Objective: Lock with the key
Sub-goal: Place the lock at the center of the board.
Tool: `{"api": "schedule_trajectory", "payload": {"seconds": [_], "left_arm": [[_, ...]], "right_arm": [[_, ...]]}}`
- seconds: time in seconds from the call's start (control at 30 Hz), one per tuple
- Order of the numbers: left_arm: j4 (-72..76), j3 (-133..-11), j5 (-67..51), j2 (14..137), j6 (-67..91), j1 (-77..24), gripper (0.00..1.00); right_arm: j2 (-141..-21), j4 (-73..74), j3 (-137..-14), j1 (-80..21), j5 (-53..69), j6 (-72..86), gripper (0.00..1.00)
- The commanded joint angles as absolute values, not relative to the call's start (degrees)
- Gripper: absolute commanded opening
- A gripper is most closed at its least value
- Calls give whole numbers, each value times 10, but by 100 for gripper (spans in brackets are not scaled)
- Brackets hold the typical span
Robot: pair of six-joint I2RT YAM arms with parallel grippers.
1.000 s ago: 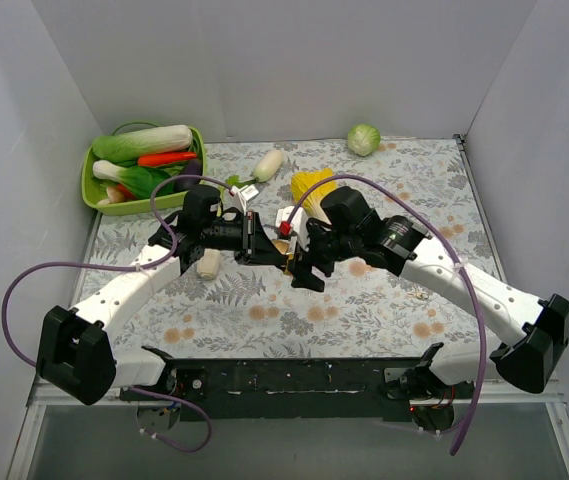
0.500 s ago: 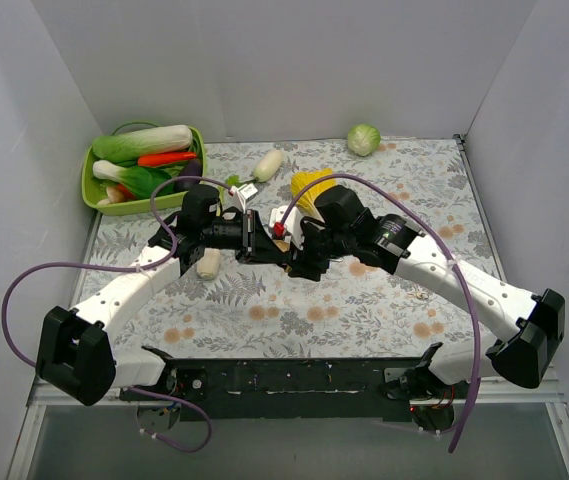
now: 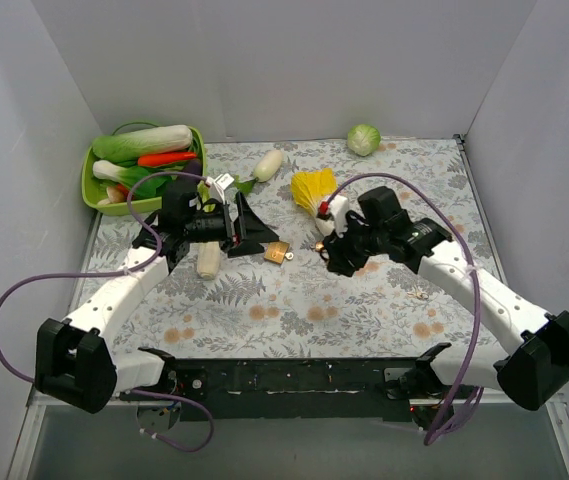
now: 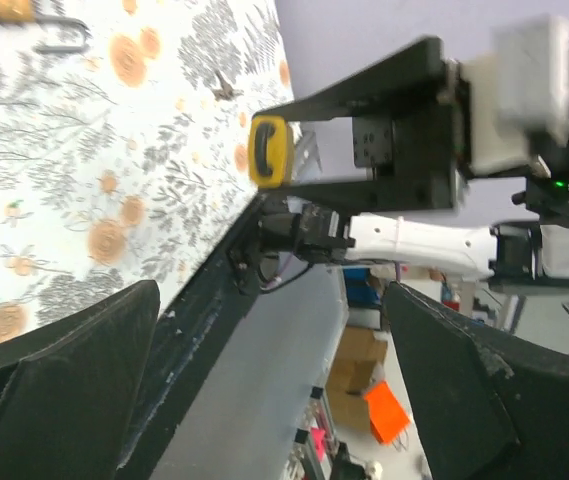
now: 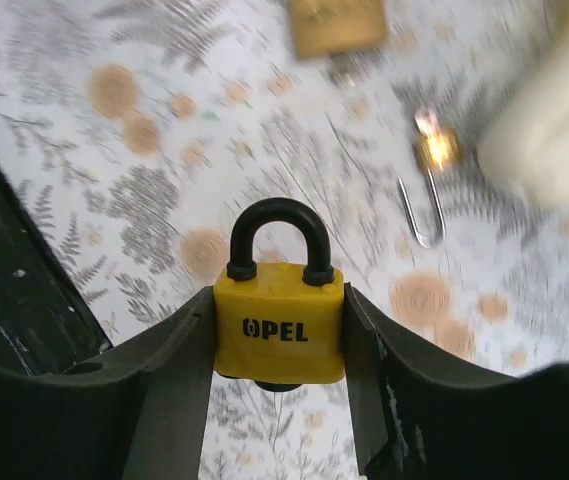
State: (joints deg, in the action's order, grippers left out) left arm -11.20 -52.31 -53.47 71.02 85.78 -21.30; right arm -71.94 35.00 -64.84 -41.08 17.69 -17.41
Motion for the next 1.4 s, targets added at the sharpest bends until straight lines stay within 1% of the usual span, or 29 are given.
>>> {"api": "schedule_trajectory", "payload": {"seconds": [0.0,0.1,0.13,0.23,0.3,0.33,0.4,0.53,0.63,0.87,0.93,1.2,1.27,1.3,1.37], "left_arm": [[-150,-547,-460,666,806,-194,98],[-180,-558,-423,666,792,-190,98],[-185,-557,-418,665,790,-188,98],[-182,-558,-417,667,787,-184,98],[-178,-557,-418,670,795,-184,98],[-176,-559,-418,671,795,-183,98],[-175,-560,-417,671,798,-182,98],[-171,-558,-415,674,802,-181,98],[-171,-561,-415,677,801,-180,98],[-165,-551,-421,679,802,-179,98],[-164,-548,-420,679,802,-179,98],[-164,-548,-419,680,799,-179,98],[-164,-545,-419,679,800,-179,98],[-163,-543,-421,679,800,-178,98],[-163,-543,-421,679,800,-178,98]], "right_arm": [[-663,368,-558,-303,147,-72,1],[-639,377,-512,-248,109,-19,1],[-637,371,-492,-242,71,4,1],[-651,365,-490,-229,6,62,1],[-668,367,-486,-213,12,88,1],[-683,374,-484,-207,-13,100,1],[-695,383,-477,-190,-25,130,1],[-705,393,-431,-173,-29,173,1],[-707,375,-403,-170,-33,171,1],[-723,335,-405,-168,-33,145,1],[-727,319,-400,-168,-55,149,1],[-751,292,-397,-168,-69,141,1],[-755,292,-396,-169,-66,140,6],[-758,293,-396,-169,-66,141,17],[-758,297,-395,-168,-61,144,30]]}}
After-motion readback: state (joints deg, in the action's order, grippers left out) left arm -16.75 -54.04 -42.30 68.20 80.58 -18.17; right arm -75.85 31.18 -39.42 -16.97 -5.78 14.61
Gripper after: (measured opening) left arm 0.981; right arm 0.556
